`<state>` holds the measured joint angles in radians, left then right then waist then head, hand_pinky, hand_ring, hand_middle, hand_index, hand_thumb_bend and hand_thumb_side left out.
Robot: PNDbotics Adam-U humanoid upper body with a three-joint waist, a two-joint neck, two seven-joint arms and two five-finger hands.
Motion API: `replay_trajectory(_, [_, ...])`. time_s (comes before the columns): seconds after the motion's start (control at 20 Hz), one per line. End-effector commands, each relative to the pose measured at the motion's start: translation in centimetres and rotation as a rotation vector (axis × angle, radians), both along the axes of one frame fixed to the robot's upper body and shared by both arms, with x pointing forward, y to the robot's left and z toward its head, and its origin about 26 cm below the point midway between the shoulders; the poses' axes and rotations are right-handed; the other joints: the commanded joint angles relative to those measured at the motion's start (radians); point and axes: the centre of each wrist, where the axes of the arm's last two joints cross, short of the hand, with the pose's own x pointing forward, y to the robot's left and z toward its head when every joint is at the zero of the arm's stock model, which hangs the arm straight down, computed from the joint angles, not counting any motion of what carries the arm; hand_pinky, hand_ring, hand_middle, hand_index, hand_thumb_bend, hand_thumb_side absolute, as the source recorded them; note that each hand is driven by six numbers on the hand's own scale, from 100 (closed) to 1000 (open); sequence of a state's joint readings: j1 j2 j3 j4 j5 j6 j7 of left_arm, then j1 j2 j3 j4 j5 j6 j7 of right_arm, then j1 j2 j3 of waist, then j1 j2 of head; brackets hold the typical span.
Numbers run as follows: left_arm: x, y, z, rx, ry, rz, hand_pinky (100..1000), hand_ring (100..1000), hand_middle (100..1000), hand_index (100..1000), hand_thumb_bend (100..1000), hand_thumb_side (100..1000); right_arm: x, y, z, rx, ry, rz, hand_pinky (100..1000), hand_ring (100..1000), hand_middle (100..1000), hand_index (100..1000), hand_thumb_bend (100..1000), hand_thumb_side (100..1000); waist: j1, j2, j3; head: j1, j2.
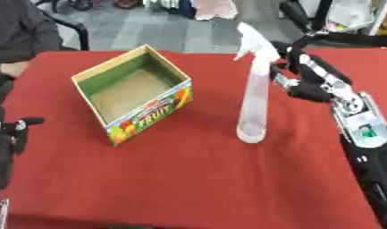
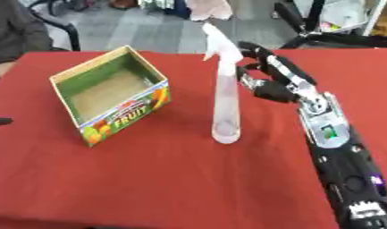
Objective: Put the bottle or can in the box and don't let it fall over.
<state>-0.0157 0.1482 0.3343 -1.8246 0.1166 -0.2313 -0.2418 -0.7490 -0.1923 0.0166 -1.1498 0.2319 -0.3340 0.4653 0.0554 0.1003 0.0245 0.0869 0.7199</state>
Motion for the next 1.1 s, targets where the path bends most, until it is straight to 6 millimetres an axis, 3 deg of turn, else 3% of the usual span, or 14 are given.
replay_trajectory(0.05, [-0.1,0.3,0.8,0.014,-0.027,0.017,678,100,1000,969,108,849,-0.3,0.3,1.6,0.013,-0.039,0.024,890,1000,1000,1000,100,508,0.0,-0.014,-0.003,0.007,0.003])
replay_trajectory(1.1, [-0.3,1.0,0.8,-0.006,-0.028,0.062,679,100,1000,970,122,868,-1.3,2.6,2.7,0.062,-0.01,0.13,884,1000,1000,1000,100,526,0.004,-0.017,-0.01,0.006,0.004])
